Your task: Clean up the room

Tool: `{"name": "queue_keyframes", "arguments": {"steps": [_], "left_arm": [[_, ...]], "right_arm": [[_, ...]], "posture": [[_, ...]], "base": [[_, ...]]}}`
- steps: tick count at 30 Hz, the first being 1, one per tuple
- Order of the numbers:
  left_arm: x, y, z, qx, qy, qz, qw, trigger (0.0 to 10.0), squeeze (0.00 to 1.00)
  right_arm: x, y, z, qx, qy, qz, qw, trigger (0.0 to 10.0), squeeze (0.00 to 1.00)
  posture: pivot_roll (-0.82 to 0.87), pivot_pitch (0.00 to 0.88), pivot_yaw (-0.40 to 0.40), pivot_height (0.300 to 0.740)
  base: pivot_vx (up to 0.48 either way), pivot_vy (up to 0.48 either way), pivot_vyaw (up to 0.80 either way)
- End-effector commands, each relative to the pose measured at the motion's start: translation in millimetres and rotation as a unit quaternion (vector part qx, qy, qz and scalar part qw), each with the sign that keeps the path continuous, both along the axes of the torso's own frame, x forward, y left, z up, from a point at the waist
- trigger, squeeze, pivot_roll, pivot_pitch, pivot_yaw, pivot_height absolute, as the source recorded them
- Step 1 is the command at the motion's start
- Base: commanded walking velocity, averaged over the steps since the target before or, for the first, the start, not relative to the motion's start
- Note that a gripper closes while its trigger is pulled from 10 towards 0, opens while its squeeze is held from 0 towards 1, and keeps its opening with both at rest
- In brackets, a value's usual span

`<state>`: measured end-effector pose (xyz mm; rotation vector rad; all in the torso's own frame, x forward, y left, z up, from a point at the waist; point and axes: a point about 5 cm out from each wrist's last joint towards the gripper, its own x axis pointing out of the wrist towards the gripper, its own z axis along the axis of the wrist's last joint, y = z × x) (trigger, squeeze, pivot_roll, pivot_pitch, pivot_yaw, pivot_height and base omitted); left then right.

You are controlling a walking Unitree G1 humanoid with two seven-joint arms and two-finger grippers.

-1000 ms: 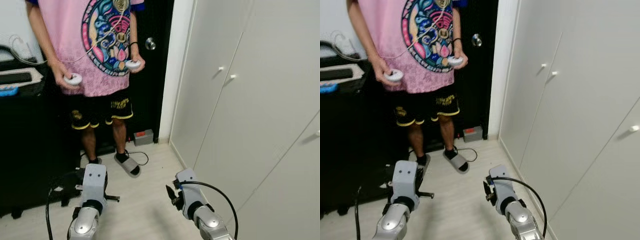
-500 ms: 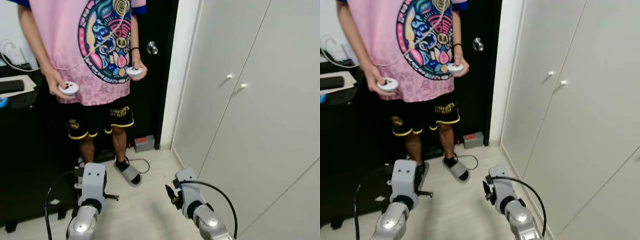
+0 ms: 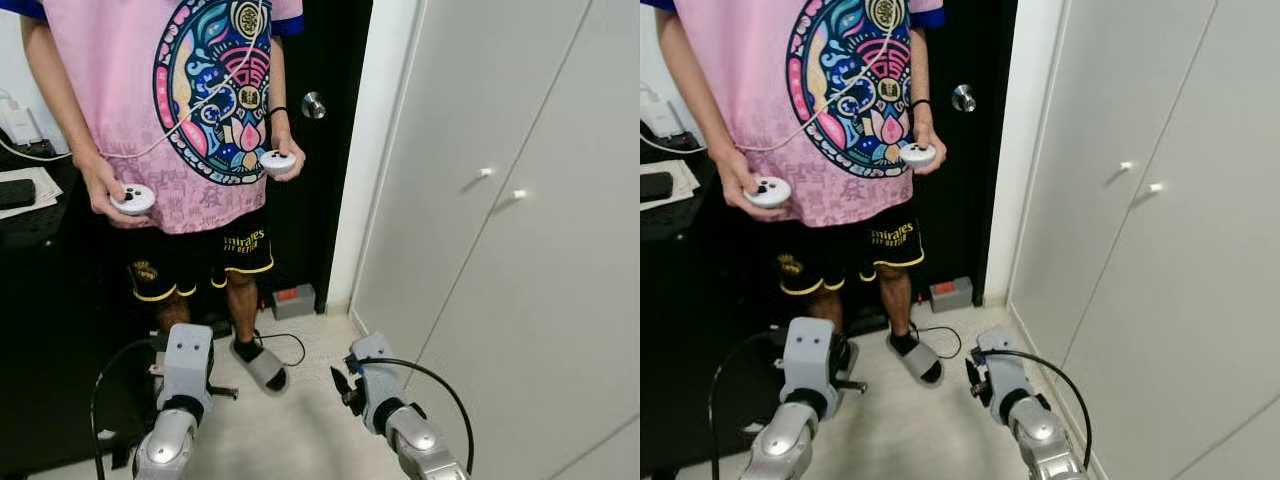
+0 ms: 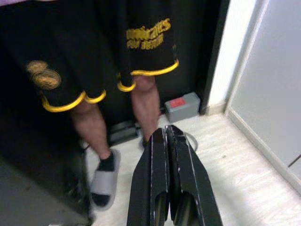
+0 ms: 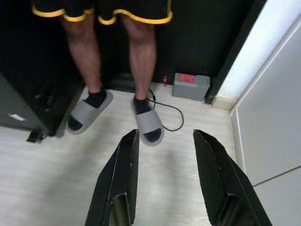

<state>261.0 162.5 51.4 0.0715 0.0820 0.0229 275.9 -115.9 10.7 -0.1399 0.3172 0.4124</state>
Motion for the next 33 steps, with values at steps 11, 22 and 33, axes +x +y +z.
{"name": "queue_keyframes", "arguments": {"steps": [11,22,33], "left_arm": [[3.2,-2.8,-2.0,-0.006,0.005,0.009,1.000,10.0,0.00],[1.9,0.8,-2.4,-0.003,0.006,0.008,1.000,10.0,0.00],[0.7,4.2,-2.4,-0.003,0.006,0.017,1.000,10.0,0.00]], "right_arm": [[4.0,-3.5,0.8,-0.003,0.002,-0.007,1.000,10.0,0.00],[-0.4,-1.0,-1.0,-0.005,-0.004,-0.014,1.000,10.0,0.00],[1.1,0.9,1.2,-0.016,-0.013,-0.002,1.000,10.0,0.00]], "posture": [[-0.02,0.000,-0.068,0.740],[-0.02,0.000,-0.042,0.740],[0.00,0.000,-0.043,0.740]], "base": [[0.000,0.000,0.00],[0.000,0.000,0.00],[0.000,0.000,0.00]]}}
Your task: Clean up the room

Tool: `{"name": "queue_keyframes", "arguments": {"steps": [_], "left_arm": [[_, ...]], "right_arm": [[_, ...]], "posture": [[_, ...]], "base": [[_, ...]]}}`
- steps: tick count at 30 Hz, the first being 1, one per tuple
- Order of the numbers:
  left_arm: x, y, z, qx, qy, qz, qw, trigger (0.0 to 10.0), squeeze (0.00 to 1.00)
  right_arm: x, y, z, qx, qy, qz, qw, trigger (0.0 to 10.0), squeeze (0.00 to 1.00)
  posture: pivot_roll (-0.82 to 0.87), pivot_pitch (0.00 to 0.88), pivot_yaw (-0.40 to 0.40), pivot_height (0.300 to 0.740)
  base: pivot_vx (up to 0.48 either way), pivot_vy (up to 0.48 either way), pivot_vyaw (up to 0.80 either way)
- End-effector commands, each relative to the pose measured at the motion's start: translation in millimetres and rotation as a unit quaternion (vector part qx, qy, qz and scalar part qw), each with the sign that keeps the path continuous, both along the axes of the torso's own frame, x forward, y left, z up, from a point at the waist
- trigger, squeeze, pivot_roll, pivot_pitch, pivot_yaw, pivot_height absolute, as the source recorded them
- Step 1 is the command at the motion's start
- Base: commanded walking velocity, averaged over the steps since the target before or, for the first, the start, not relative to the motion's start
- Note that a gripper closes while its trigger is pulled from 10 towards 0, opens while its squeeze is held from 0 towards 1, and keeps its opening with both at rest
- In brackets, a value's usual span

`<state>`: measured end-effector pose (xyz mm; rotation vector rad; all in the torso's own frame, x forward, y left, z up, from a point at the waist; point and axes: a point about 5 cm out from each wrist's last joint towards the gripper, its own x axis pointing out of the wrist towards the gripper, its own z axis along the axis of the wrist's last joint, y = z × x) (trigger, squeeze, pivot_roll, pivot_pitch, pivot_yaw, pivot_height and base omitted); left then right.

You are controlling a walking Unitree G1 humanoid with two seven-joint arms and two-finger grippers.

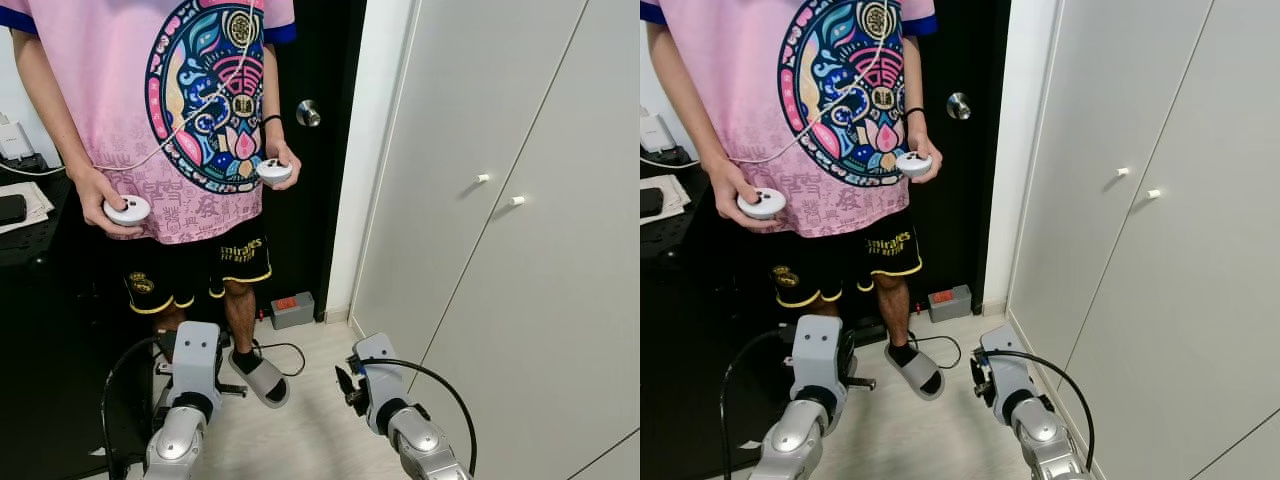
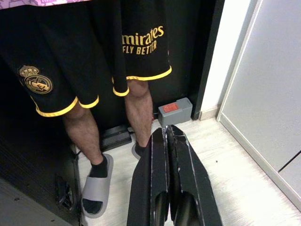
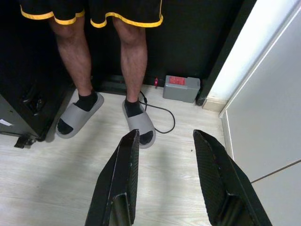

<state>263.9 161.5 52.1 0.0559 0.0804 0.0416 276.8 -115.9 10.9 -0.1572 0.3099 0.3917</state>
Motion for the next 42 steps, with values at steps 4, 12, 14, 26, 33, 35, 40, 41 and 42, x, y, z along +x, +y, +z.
{"name": "queue_keyframes", "arguments": {"steps": [4,12,14,26,33,35,40,41,42], "left_arm": [[-5.5,7.9,-4.8,0.006,0.009,0.012,1.000,10.0,0.00],[-10.5,10.3,-8.1,0.009,0.013,0.019,1.000,10.0,0.00],[-10.6,10.3,-8.3,0.009,0.014,0.020,1.000,10.0,0.00],[-11.6,8.5,-9.2,0.009,0.014,0.018,1.000,10.0,0.00],[-12.5,6.7,-9.1,0.008,0.013,0.017,1.000,10.0,0.00],[-12.8,6.5,-9.3,0.008,0.014,0.017,1.000,10.0,0.00],[-12.5,6.1,-9.3,0.007,0.014,0.017,1.000,10.0,0.00],[-12.5,6.1,-9.3,0.007,0.014,0.017,1.000,10.0,0.00],[-12.2,6.0,-9.1,0.007,0.014,0.016,1.000,10.0,0.00]], "right_arm": [[-1.0,1.7,0.3,-0.009,-0.007,0.007,1.000,10.0,0.00],[-4.7,1.1,-2.8,-0.016,-0.004,0.010,1.000,10.0,0.00],[-4.9,0.9,-2.7,-0.018,-0.005,0.011,1.000,10.0,0.00],[-7.2,-0.1,-3.1,-0.029,-0.010,0.017,0.999,10.0,0.00],[-6.9,0.5,-2.3,-0.030,-0.012,0.020,0.999,10.0,0.00],[-6.9,0.7,-2.2,-0.031,-0.012,0.021,0.999,10.0,0.00],[-6.1,1.1,-1.6,-0.031,-0.013,0.022,0.999,10.0,0.00],[-6.1,1.1,-1.6,-0.031,-0.013,0.022,0.999,10.0,0.00],[-5.8,1.1,-1.4,-0.031,-0.013,0.022,0.999,10.0,0.00]], "posture": [[0.00,0.000,-0.039,0.740],[0.01,0.000,-0.045,0.740],[0.00,0.000,-0.044,0.740],[0.00,0.000,-0.044,0.740],[0.00,0.000,-0.051,0.740],[0.00,0.000,-0.051,0.740],[0.00,0.000,-0.052,0.740],[0.00,0.000,-0.052,0.740],[0.00,0.000,-0.052,0.740]], "base": [[0.000,0.000,0.00],[0.000,0.000,0.00],[0.000,0.000,0.41],[0.000,0.000,0.80],[0.000,0.000,0.80],[0.000,0.000,0.80],[0.000,0.000,0.80],[0.000,0.000,0.80],[0.000,0.000,0.80]]}}
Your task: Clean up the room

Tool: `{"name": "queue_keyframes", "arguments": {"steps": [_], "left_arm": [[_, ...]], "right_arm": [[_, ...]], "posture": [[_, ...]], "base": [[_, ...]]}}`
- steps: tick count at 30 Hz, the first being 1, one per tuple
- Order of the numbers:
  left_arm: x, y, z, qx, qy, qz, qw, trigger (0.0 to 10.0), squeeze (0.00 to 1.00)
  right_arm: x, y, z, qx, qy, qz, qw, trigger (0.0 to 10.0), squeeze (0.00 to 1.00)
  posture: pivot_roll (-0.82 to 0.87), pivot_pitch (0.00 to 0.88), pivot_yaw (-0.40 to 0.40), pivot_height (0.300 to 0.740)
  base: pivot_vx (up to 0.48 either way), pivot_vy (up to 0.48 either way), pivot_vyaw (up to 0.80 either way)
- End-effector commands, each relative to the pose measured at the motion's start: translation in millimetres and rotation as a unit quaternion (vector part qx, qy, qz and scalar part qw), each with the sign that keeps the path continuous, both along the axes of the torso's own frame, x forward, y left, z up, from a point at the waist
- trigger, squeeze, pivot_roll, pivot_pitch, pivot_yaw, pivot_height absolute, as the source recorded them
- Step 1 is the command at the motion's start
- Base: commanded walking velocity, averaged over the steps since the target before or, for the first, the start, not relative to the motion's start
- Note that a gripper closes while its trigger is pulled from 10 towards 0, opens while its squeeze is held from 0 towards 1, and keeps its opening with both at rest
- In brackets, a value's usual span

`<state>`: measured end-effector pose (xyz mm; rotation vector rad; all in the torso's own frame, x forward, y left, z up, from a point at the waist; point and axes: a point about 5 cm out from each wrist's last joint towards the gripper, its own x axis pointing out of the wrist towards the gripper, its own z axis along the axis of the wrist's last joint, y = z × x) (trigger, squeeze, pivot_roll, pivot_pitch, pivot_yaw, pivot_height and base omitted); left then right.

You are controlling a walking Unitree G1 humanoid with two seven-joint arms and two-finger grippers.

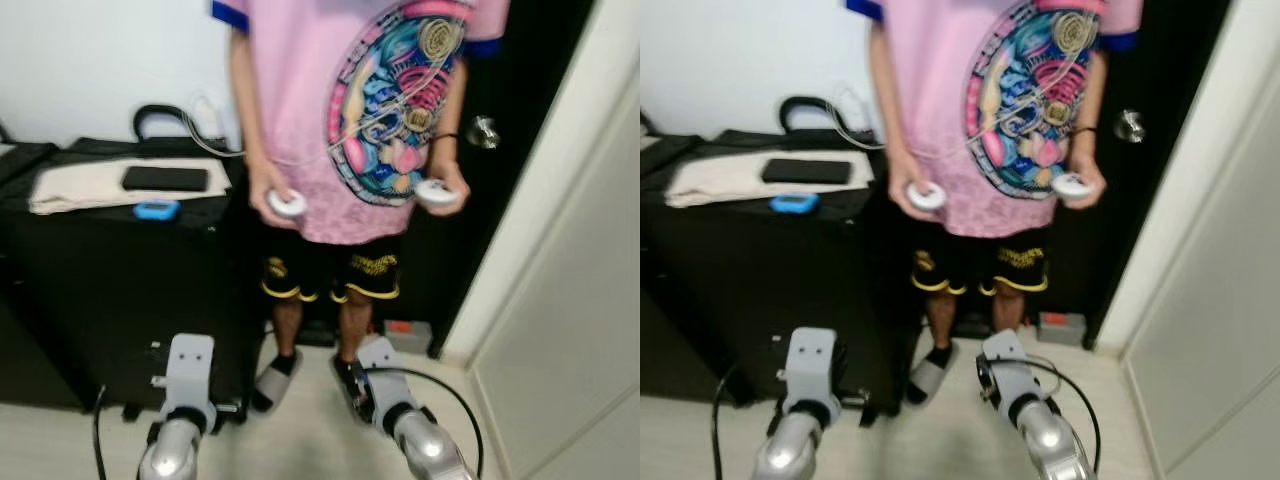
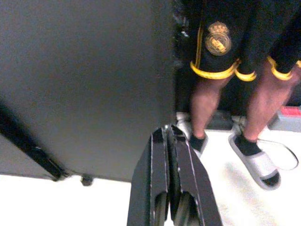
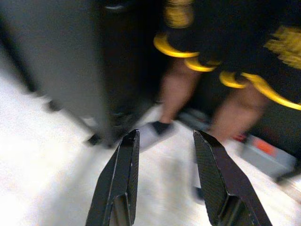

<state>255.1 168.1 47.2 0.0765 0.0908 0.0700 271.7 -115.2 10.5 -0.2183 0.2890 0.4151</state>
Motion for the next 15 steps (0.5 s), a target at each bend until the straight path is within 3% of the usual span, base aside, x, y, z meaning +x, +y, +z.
{"name": "queue_keyframes", "arguments": {"steps": [1,10,15], "left_arm": [[-2.5,-1.2,-3.9,-0.004,0.008,0.002,1.000,10.0,0.00],[-1.3,-3.5,-5.0,-0.010,0.013,0.004,1.000,10.0,0.00],[-5.2,-4.5,-11.9,-0.018,0.042,0.002,0.999,10.0,0.00]], "right_arm": [[0.0,0.0,-0.7,-0.006,0.002,0.004,1.000,10.0,0.00],[2.8,-1.7,2.2,-0.008,-0.002,0.004,1.000,10.0,0.00],[1.2,-1.0,1.9,-0.006,-0.003,0.003,1.000,10.0,0.00]], "posture": [[-0.01,0.000,-0.054,0.740],[-0.01,0.000,-0.052,0.740],[-0.01,0.000,-0.050,0.740]], "base": [[0.000,0.000,0.80],[0.000,0.000,0.80],[0.000,0.000,0.80]]}}
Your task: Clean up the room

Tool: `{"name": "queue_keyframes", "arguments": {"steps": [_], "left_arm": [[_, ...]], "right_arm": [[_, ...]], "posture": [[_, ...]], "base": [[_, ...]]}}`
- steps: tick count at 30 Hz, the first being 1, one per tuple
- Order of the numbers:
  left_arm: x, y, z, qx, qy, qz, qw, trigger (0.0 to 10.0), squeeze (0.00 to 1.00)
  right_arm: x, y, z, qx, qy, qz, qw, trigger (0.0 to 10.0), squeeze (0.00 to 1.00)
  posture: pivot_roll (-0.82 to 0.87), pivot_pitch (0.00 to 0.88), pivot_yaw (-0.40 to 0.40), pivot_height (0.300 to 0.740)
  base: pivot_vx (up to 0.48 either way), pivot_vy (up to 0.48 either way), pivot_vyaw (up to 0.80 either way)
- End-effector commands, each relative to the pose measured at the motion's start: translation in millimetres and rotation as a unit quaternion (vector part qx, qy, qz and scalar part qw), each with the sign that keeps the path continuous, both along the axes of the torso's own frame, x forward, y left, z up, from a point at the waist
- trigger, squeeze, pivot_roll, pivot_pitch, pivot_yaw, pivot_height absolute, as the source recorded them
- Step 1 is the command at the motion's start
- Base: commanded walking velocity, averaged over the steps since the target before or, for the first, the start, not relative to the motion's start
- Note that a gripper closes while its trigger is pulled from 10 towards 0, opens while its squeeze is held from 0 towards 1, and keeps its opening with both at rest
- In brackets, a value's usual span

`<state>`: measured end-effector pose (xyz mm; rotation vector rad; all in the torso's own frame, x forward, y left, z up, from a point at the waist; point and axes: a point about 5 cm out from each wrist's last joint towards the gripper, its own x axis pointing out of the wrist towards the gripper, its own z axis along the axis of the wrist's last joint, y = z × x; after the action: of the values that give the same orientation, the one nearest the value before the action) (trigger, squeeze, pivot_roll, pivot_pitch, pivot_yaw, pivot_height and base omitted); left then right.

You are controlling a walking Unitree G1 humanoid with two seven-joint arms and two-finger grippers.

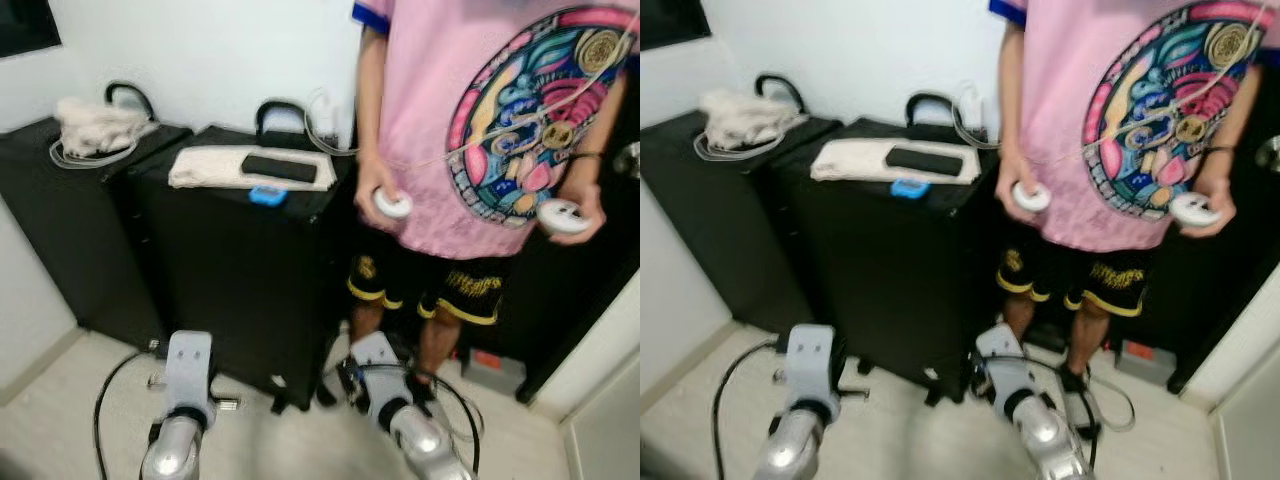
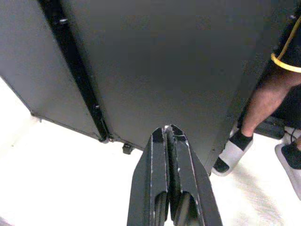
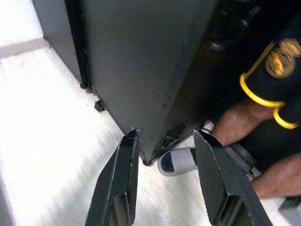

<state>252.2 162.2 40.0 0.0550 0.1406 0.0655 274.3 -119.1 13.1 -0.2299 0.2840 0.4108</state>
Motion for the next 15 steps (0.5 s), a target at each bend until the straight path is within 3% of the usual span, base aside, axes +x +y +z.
{"name": "queue_keyframes", "arguments": {"steps": [1,9,15], "left_arm": [[-2.3,1.4,-4.7,-0.007,0.017,0.003,1.000,10.0,0.00],[0.1,-8.5,-3.7,-0.014,0.021,-0.019,1.000,10.0,0.00],[0.2,-13.5,1.4,-0.015,-0.003,-0.043,0.999,10.0,0.00]], "right_arm": [[-1.5,3.0,-0.7,-0.001,0.001,0.004,1.000,10.0,0.00],[-0.4,3.7,-0.1,-0.001,0.000,0.006,1.000,10.0,0.00],[-0.5,4.1,0.1,-0.001,0.000,0.008,1.000,10.0,0.00]], "posture": [[-0.01,0.000,-0.050,0.740],[-0.01,0.000,-0.051,0.740],[-0.01,0.000,-0.052,0.740]], "base": [[0.000,0.000,0.80],[0.000,0.000,0.80],[0.000,0.000,0.80]]}}
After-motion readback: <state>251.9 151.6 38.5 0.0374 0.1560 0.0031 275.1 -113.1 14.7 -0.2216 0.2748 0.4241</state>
